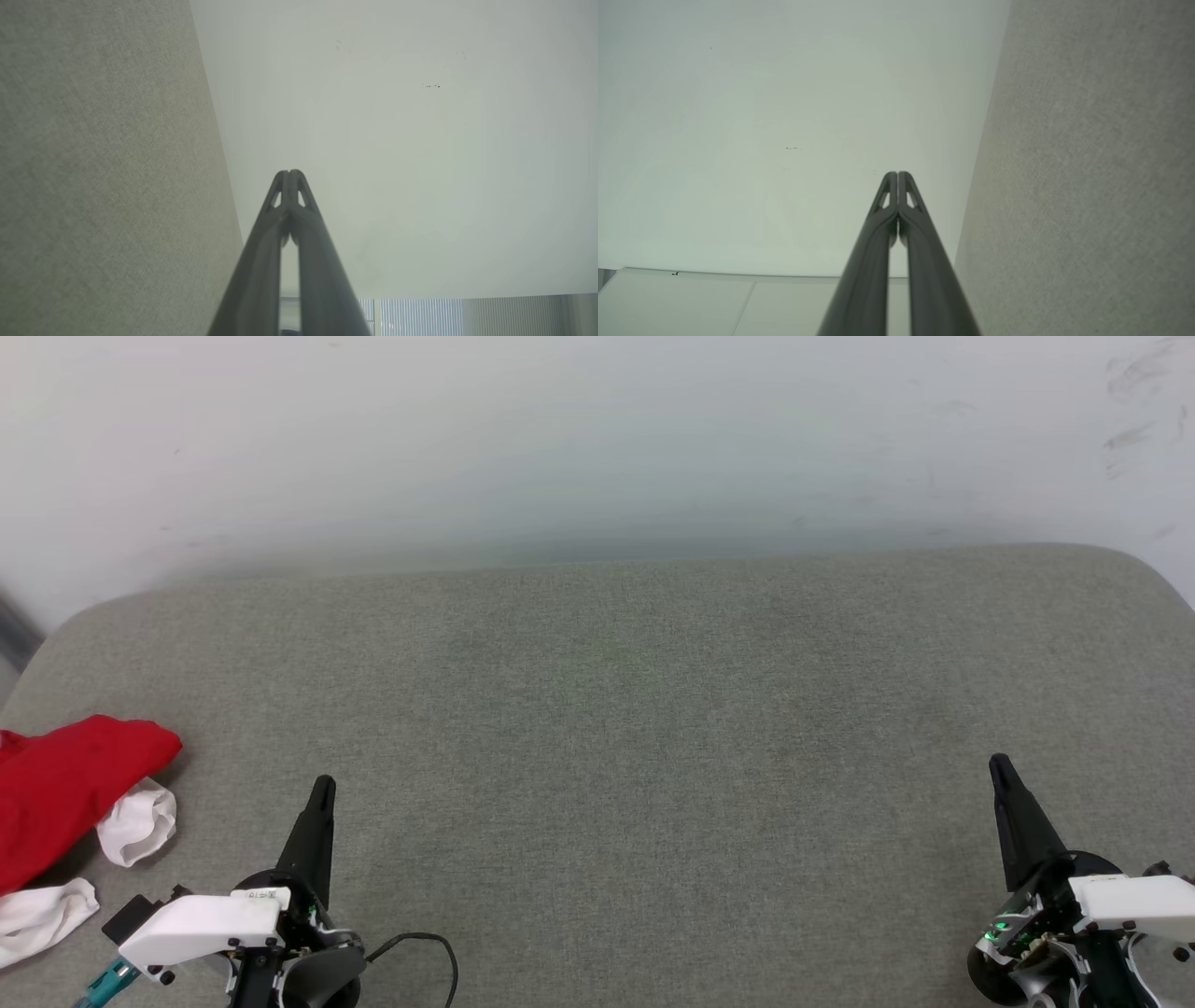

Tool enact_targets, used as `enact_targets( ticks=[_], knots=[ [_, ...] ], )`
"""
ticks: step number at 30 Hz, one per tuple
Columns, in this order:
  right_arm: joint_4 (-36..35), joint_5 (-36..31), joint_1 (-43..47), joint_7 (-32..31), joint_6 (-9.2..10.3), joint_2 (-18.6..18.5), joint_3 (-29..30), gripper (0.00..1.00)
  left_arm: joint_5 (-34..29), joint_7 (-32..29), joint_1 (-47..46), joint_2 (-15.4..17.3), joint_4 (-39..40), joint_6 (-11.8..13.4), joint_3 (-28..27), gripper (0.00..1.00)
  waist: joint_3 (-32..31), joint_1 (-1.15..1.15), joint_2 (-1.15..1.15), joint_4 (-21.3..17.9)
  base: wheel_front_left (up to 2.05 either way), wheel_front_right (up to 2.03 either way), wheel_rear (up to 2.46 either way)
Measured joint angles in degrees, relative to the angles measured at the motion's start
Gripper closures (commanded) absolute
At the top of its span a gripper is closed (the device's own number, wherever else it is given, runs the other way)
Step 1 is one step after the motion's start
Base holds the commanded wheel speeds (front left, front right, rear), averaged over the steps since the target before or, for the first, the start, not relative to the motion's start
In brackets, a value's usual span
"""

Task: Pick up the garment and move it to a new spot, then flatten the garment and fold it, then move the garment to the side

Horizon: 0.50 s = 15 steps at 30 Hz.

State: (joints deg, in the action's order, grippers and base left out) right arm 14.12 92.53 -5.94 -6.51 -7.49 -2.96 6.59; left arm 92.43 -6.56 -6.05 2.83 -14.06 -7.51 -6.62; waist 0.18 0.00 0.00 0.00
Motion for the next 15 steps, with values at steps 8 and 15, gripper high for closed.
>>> enact_targets(
  ticks=[8,15],
  knots=[
    [0.0,0.0,0.0,0.0,0.0,0.0,0.0,1.0,0.0,0.0,0.0,0.0,0.0,0.0,-0.02,1.0,0.0,0.0,0.0,0.0,0.0,0.0,0.0],
    [0.0,0.0,-0.01,0.0,0.0,0.0,-0.01,1.0,0.0,0.0,-0.01,0.0,0.0,0.0,-0.02,1.0,0.0,0.0,0.0,0.0,0.0,0.0,0.0]
  ],
)
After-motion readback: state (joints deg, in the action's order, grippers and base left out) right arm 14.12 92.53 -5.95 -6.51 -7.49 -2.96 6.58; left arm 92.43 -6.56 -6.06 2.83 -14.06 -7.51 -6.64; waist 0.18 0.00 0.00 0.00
